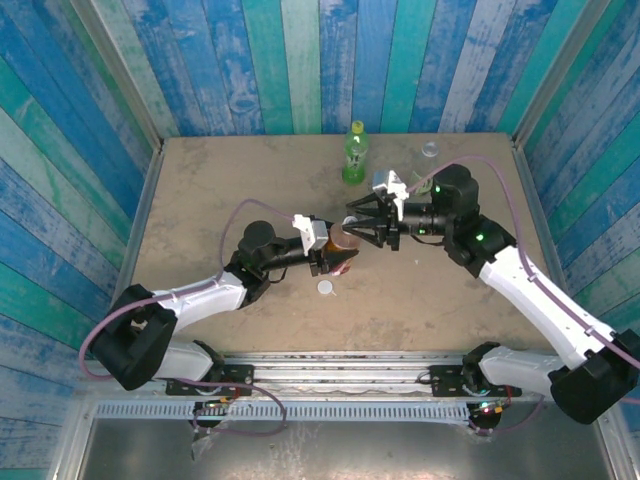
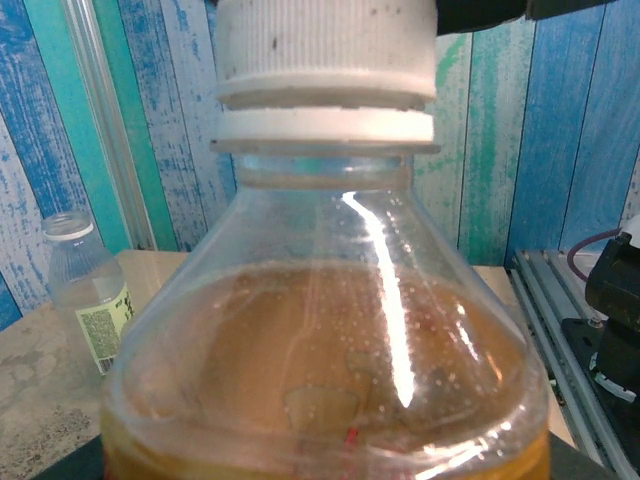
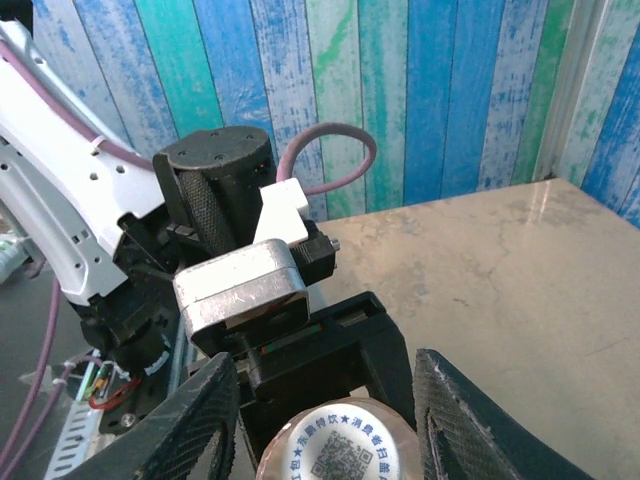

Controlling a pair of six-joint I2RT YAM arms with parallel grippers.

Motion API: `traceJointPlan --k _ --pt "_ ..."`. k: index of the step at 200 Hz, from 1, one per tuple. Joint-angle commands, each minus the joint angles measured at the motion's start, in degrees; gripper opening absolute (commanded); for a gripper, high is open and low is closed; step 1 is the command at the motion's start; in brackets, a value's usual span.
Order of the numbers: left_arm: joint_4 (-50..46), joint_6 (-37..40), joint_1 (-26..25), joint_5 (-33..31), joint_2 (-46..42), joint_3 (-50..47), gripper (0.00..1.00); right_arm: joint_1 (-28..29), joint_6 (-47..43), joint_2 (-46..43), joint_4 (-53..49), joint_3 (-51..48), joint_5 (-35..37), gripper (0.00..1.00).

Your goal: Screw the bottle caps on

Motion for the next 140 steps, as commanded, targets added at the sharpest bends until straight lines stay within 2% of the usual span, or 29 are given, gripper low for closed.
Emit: traceJointPlan --k 1,43,63,94,140 --pt "0.0 0.4 0.3 1.5 -1.2 1.0 0.47 -0.2 -0.7 0.9 -1.4 1.1 -2.3 0.52" --pt "-0.3 0.6 0.2 1.8 -1.8 1.0 0.47 -0.2 -1.2 1.7 -1.7 1.0 -1.9 0.50" --pt "-0.3 0.5 0.3 1.9 -1.8 1.0 0.47 -0.3 -1.3 2.1 -1.8 1.0 -2.0 0.45" --pt "-0.2 0.6 0.3 2.3 -2.0 1.0 0.47 -0.4 -1.6 2.4 -2.0 1.0 -1.6 0.45" --pt "1.4 0.1 0.2 0.1 -1.6 0.7 0.48 -0.4 -1.3 2.4 -1.9 1.3 -2.3 0.27"
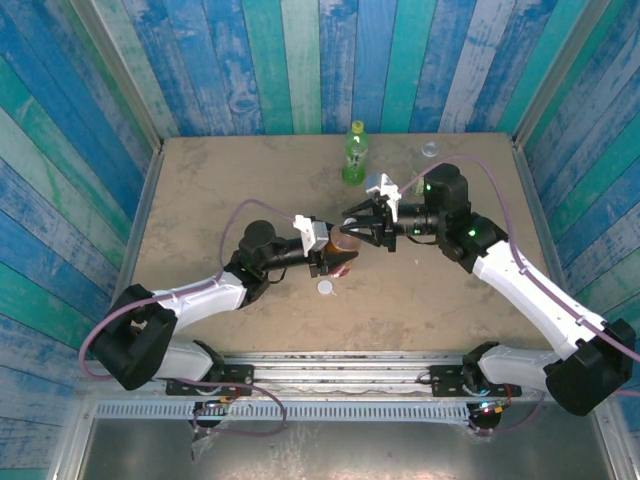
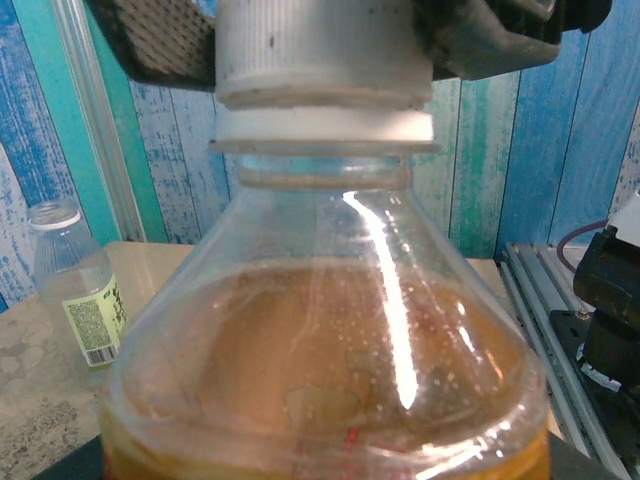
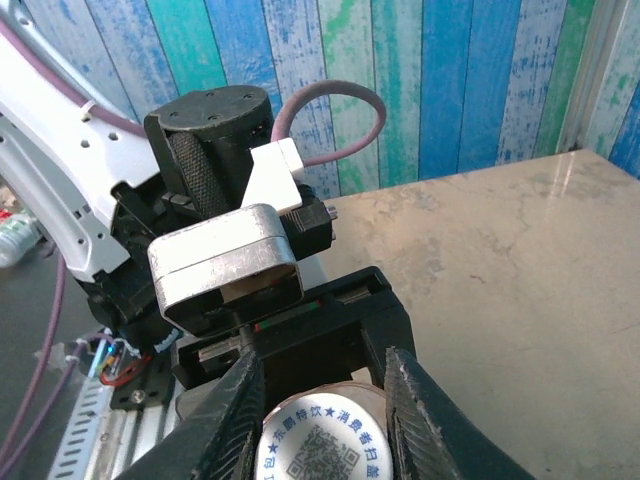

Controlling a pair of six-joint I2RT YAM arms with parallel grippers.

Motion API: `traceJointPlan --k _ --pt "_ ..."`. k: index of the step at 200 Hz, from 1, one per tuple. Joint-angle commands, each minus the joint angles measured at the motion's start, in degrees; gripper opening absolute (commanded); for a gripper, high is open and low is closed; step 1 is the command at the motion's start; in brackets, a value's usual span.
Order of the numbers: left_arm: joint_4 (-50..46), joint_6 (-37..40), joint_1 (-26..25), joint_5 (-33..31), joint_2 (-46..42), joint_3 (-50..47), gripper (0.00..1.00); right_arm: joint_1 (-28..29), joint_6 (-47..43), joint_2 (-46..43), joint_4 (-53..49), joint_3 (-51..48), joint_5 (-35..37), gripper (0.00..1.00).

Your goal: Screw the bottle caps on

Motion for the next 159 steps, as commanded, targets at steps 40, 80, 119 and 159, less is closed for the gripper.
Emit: traceJointPlan --k 40,80,119,159 --pt "9.4 -1.4 -0.2 -15.2 0.2 0.5 0.48 -0.1 8.1 -0.1 5.6 -0.5 10.2 0.21" --pt "16.1 2.7 -4.8 -35.3 8.0 3.9 0.48 5.4 18.5 0.6 7.6 -3.0 36.6 0.15" --pt "17.7 9.1 -10.7 -51.2 14.5 8.3 0.46 14.0 25.0 3.5 4.0 -2.6 62.8 0.15" --pt "15.1 6.6 -10.8 -52.9 14.2 8.3 0.46 14.4 22.2 3.4 6.7 -2.3 61.9 0.25"
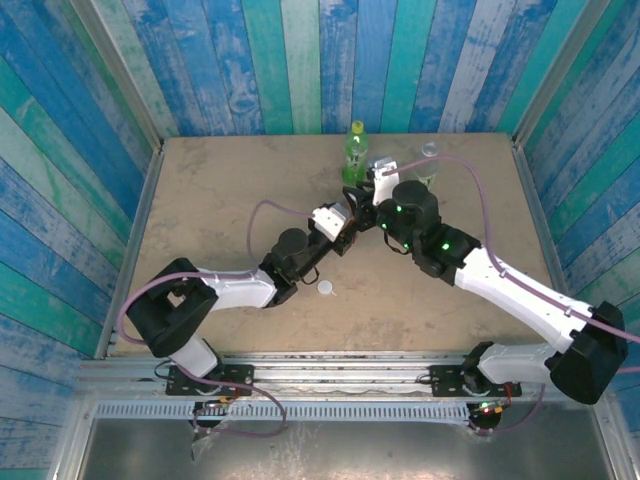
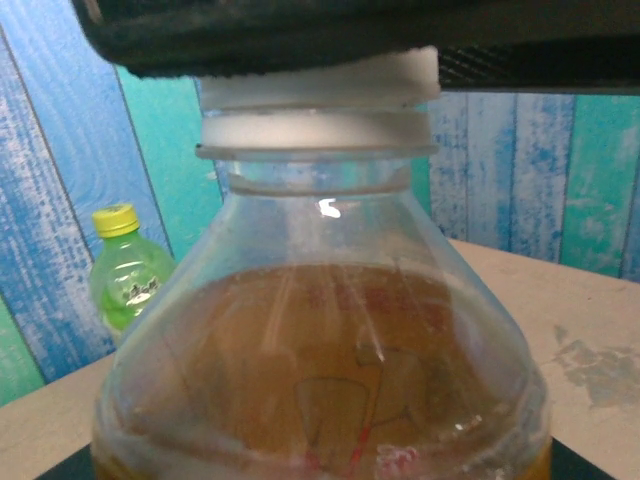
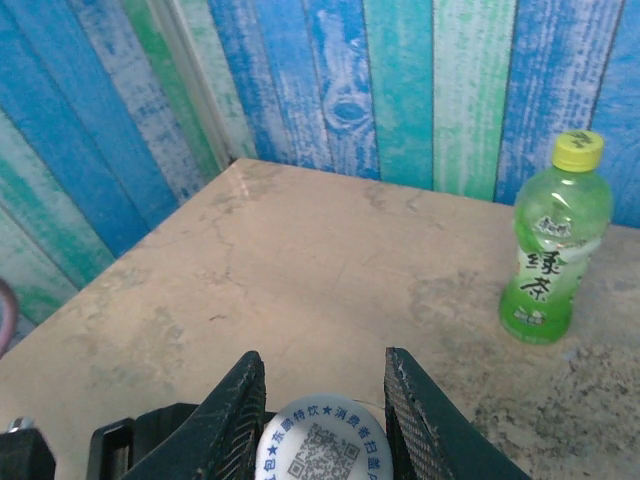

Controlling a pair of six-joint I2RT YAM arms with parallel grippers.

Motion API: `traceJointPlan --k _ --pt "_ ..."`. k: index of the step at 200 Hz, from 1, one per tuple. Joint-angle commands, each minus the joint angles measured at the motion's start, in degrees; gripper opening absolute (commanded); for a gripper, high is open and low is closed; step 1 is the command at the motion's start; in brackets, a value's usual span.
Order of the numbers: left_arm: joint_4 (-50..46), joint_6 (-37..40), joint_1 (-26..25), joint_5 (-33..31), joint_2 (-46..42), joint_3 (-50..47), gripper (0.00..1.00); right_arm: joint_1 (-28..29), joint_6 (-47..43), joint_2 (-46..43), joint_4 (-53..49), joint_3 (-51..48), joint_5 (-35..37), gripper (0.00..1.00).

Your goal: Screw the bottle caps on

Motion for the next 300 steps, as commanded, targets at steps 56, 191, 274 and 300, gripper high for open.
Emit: traceJointPlan --k 56,191,274,300 --pt "-3.8 -6.2 8.5 25.1 -5.4 -0.8 0.50 -9.2 -15.5 -8.2 -1.5 -1.4 -32.0 0.56" --pt "-14.3 -4.0 11.6 58.8 -10.5 2.0 0.46 -16.7 -23.7 -5.0 -9.2 0.7 -66.5 0.53" --pt "-9.9 -6.4 11.5 52.9 -10.2 1.0 0.45 -16.7 -23.3 -4.5 -9.3 0.6 -62.2 0.16" --pt "-6.1 -8.5 10.2 39.2 -9.3 1.0 0.44 -15.6 -18.1 -4.8 -5.6 -1.1 -51.1 0.16"
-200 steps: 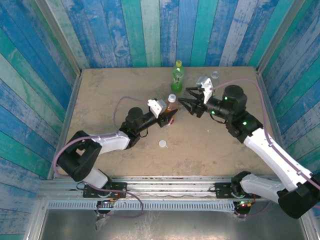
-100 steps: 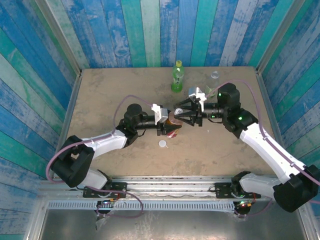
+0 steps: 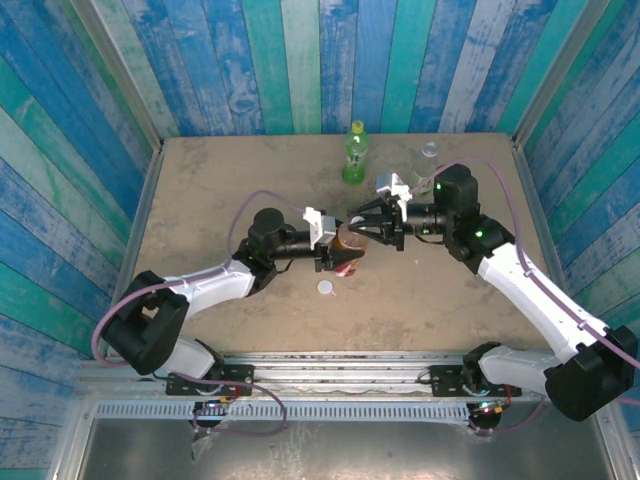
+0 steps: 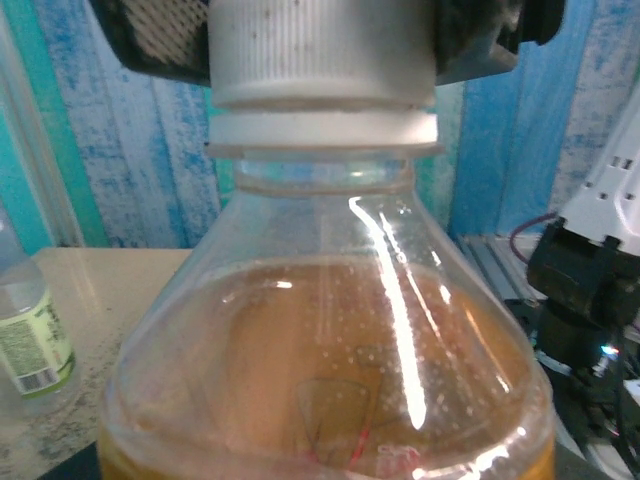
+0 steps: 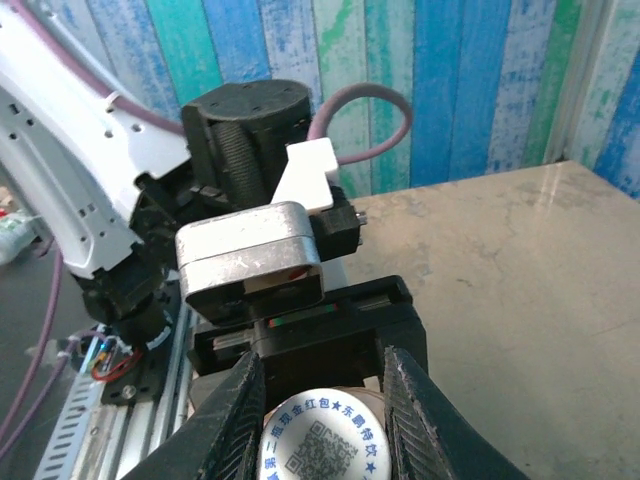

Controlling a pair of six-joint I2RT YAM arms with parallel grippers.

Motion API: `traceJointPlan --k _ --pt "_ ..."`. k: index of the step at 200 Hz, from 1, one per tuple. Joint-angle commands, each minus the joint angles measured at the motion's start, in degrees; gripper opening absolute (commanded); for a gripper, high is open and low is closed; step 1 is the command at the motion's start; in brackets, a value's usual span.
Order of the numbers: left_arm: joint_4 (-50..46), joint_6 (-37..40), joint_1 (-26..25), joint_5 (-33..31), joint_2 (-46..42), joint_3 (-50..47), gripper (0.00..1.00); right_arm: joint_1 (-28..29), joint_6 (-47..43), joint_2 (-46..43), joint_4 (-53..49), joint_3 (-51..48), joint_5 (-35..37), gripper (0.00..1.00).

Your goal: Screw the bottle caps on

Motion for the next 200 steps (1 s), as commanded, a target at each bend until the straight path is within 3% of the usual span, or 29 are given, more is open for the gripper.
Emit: traceJointPlan --k 1,21,45,70,100,122,152,200 --pt "6.4 -2.6 -0.8 -15.1 -0.9 0.5 0.44 1.1 5.5 -0.4 1.9 -0.8 11.1 0.16" --pt "8.7 -3.0 -3.0 -25.3 2.2 2.3 0.43 3.9 8.9 -0.2 3.6 -2.3 24.6 0.12" --pt "11.9 -2.8 -5.7 -36.3 6.4 4.4 0.42 5.8 19.2 1.5 5.1 -3.2 38.4 0.08" --pt "10.6 0.7 -8.4 -45.7 9.4 7.2 0.42 12.2 23.8 4.7 1.7 -2.1 52.9 0.08" --pt "9.8 2.0 -9.6 -51.8 10.8 7.7 0.41 14.0 28.1 6.4 3.6 -3.2 58.9 0.07" --pt "8.3 2.1 -9.4 -48.3 10.5 7.3 0.42 13.9 26.1 5.4 5.3 -3.2 56.3 0.11" --pt "8.4 -1.5 -6.9 -38.0 9.7 5.3 0.42 11.6 18.5 2.2 6.4 -1.6 42.7 0.32" --pt "7.9 -5.0 -1.8 -19.4 5.7 1.8 0.42 -0.2 16.2 -5.6 8.5 -4.0 16.3 0.55"
